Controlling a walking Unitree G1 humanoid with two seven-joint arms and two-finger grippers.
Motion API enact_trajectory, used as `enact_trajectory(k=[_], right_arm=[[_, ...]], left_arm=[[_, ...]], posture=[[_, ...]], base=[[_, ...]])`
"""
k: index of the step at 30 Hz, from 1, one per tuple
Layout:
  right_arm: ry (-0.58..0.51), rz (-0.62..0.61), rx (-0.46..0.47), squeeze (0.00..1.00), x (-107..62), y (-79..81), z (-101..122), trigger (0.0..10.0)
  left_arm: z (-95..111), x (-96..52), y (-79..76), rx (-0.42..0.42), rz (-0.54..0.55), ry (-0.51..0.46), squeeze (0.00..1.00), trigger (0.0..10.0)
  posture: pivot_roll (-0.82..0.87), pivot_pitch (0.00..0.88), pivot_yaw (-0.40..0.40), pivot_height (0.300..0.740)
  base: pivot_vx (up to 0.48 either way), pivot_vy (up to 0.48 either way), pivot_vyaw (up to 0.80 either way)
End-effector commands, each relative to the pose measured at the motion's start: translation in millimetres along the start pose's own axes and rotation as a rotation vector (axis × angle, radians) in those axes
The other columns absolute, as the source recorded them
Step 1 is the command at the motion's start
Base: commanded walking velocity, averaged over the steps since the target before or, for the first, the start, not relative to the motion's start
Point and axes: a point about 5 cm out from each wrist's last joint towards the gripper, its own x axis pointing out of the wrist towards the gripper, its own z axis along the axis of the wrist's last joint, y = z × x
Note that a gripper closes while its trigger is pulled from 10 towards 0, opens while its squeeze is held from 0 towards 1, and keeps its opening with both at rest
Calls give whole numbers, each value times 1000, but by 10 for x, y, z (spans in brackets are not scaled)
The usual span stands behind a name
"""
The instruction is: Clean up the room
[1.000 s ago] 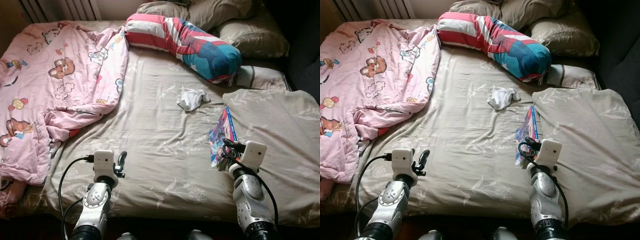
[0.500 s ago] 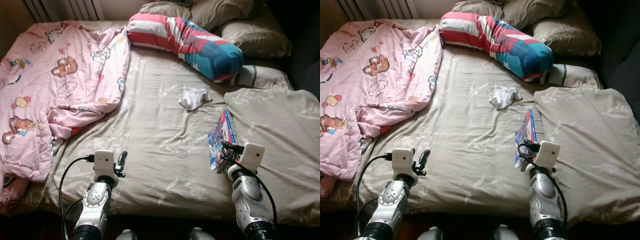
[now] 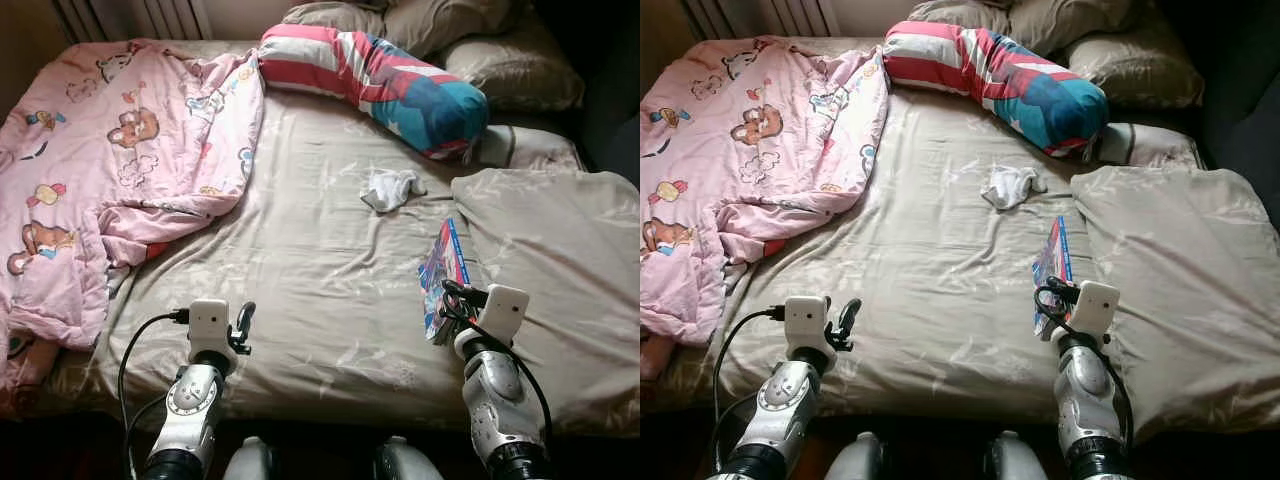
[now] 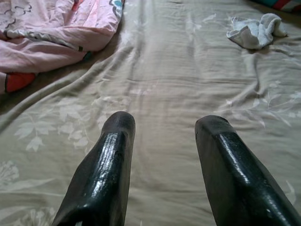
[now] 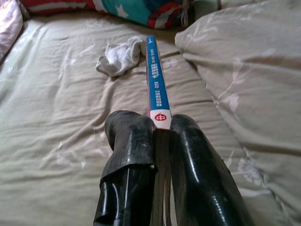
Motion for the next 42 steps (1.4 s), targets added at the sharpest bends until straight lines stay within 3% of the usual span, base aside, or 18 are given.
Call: enact_trajectory(k=[1, 6, 17, 25, 42], right_arm=[[4, -5, 3, 0, 13, 0, 5, 10000], [-10, -2, 2, 0, 14, 9, 17, 10000], [-33, 13, 22, 0, 3, 22, 25, 10000], [-188, 59, 85, 0, 2, 69, 249, 10000], [-169, 65, 69, 0, -5, 33, 206, 10000]], left_arm=[[-56, -37, 6, 7, 1, 26, 0, 10000], [-50, -32, 7, 6, 2, 25, 0, 10000], [-28, -25, -3, -7, -3, 9, 0, 10000], [-28, -19, -5, -13, -8, 14, 0, 10000], [-48, -29, -20, -16, -18, 24, 0, 10000]], posture=[[-24, 219, 25, 666], [-23, 220, 26, 626], [-21, 221, 29, 622], [-23, 221, 31, 622], [-20, 220, 34, 622]], base=[[0, 0, 0], [0, 0, 0], [0, 0, 0], [0, 0, 0], [15, 0, 0]])
